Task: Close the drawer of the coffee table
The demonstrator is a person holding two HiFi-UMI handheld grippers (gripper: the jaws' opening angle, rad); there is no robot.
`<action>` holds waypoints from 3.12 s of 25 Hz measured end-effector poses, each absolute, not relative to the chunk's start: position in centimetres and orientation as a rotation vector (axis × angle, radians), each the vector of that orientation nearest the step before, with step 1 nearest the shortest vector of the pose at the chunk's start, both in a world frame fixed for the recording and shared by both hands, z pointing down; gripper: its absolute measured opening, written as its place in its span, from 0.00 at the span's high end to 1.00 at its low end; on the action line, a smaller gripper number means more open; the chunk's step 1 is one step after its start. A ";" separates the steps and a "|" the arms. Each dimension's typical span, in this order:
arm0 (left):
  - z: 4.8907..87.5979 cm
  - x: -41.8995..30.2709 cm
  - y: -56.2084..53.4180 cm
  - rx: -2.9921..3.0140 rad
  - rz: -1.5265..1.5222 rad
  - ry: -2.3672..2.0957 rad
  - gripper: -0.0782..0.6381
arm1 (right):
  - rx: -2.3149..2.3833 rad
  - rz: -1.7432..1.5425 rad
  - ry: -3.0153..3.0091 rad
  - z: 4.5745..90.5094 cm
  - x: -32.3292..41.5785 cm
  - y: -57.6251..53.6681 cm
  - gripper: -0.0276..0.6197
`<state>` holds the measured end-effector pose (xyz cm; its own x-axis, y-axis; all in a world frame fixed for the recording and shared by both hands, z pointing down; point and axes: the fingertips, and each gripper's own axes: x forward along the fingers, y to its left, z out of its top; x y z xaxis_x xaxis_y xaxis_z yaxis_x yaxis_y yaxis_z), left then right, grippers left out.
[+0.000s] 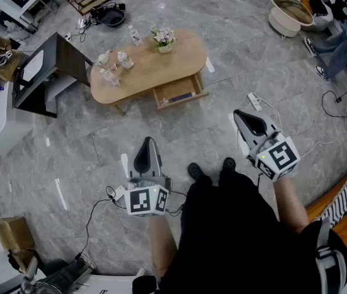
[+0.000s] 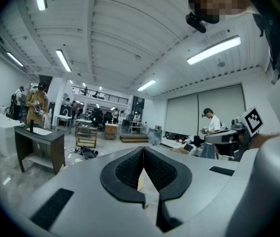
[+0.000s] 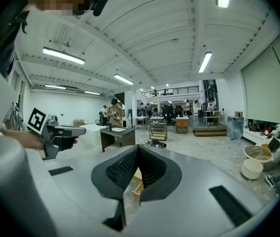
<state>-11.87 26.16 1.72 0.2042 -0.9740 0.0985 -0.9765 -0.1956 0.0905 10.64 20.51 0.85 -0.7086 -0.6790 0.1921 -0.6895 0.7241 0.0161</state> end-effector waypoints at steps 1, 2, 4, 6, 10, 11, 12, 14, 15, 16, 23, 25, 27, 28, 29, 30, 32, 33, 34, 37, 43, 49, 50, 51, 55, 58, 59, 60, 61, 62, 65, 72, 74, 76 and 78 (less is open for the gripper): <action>1.6 -11.8 26.2 2.336 0.034 -1.902 0.87 | 1.096 0.078 -2.741 0.8 10.5 20.5 0.94; 1.6 -11.8 26.2 2.341 0.040 -1.901 0.87 | 1.095 0.073 -2.741 0.7 10.4 20.5 0.94; 1.7 -11.9 26.3 2.347 0.049 -1.898 0.87 | 1.100 0.066 -2.744 0.6 10.3 20.5 0.94; 2.0 -12.2 26.3 2.347 0.052 -1.896 0.87 | 1.112 0.064 -2.747 0.6 10.2 20.5 0.94; 2.3 -13.0 26.1 2.345 0.055 -1.892 0.87 | 1.115 0.066 -2.746 0.9 9.7 20.6 0.94; 2.3 -13.1 26.0 2.347 0.055 -1.890 0.87 | 1.117 0.067 -2.747 0.9 9.5 20.6 0.94; 2.3 -13.2 25.9 2.349 0.056 -1.888 0.87 | 1.120 0.068 -2.751 0.9 9.4 20.5 0.94; 2.3 -13.3 25.8 2.353 0.058 -1.882 0.87 | 1.124 0.077 -2.774 0.6 9.2 20.5 0.94; 2.3 -13.4 25.8 2.355 0.059 -1.880 0.87 | 1.125 0.085 -2.791 0.4 9.0 20.5 0.94; 2.4 -13.4 25.8 2.357 0.058 -1.877 0.87 | 1.128 0.093 -2.805 0.3 8.9 20.5 0.94; 3.8 -13.8 25.7 2.368 0.077 -1.837 0.87 | 1.167 0.118 -2.774 1.6 8.7 20.3 0.94; 4.2 -14.0 25.9 2.366 0.079 -1.828 0.87 | 1.183 0.135 -2.758 2.1 8.8 20.5 0.94; 4.6 -14.2 26.0 2.364 0.085 -1.816 0.87 | 1.195 0.144 -2.743 2.4 8.9 20.6 0.94; 4.8 -14.3 25.8 2.362 0.086 -1.811 0.87 | 1.199 0.147 -2.737 2.5 8.8 20.5 0.94; 4.9 -14.4 25.7 2.359 0.087 -1.807 0.87 | 1.202 0.151 -2.730 2.6 8.8 20.5 0.94; 5.0 -14.4 25.6 2.358 0.087 -1.803 0.87 | 1.202 0.156 -2.724 2.8 8.8 20.4 0.94; 5.2 -14.4 25.3 2.354 0.086 -1.793 0.87 | 1.198 0.167 -2.713 3.0 8.7 20.2 0.94; 5.3 -14.3 25.0 2.350 0.086 -1.789 0.87 | 1.195 0.171 -2.709 3.1 8.7 20.0 0.94; 5.5 -14.3 24.7 2.344 0.085 -1.787 0.87 | 1.191 0.174 -2.705 3.2 8.8 19.7 0.94; 5.8 -13.7 23.5 2.335 0.094 -1.780 0.87 | 1.173 0.174 -2.698 3.7 8.9 18.4 0.94; 5.2 -12.3 21.0 2.324 0.133 -1.791 0.87 | 1.087 0.157 -2.708 4.2 9.5 15.1 0.94; 4.5 -10.7 17.5 2.294 0.145 -1.846 0.87 | 1.004 0.115 -2.724 4.8 10.6 11.1 0.94; 4.4 -10.4 17.0 2.282 0.131 -1.855 0.87 | 0.997 0.108 -2.729 4.8 10.9 10.5 0.94; 4.3 -10.2 16.4 2.268 0.117 -1.863 0.87 | 0.990 0.101 -2.731 4.9 11.2 9.8 0.94; 4.8 -9.2 14.3 2.213 0.105 -1.919 0.87 | 0.924 0.102 -2.735 6.1 12.3 7.3 0.94; 5.6 -8.8 13.0 2.177 0.106 -1.957 0.87 | 0.819 0.112 -2.740 7.5 12.6 5.9 0.94; 5.8 -8.7 12.6 2.164 0.105 -1.967 0.87 | 0.794 0.105 -2.738 7.9 12.7 5.4 0.94; 6.1 -8.7 12.2 2.152 0.104 -1.973 0.87 | 0.780 0.100 -2.737 8.2 12.7 4.9 0.94; 6.5 -8.7 12.0 2.141 0.103 -1.974 0.87 | 0.776 0.108 -2.737 8.5 12.8 4.4 0.94; 6.9 -8.7 11.7 2.133 0.106 -1.970 0.87 | 0.775 0.125 -2.739 8.8 12.8 4.1 0.94; 8.5 -9.0 10.9 2.121 0.133 -1.961 0.87 | 0.776 0.159 -2.741 10.2 12.7 2.9 0.94; 12.4 -11.5 8.7 2.113 0.180 -1.942 0.87 | 0.851 0.192 -2.728 13.9 11.6 -0.5 0.94; 14.1 -12.6 8.0 2.119 0.211 -1.935 0.87 | 0.872 0.206 -2.700 15.7 11.3 -1.3 0.94; 16.2 -14.0 7.4 2.116 0.240 -1.936 0.87 | 0.886 0.211 -2.679 17.7 10.9 -1.9 0.94; 18.4 -15.5 6.6 2.111 0.258 -1.939 0.87 | 0.888 0.215 -2.662 20.1 10.3 -2.7 0.94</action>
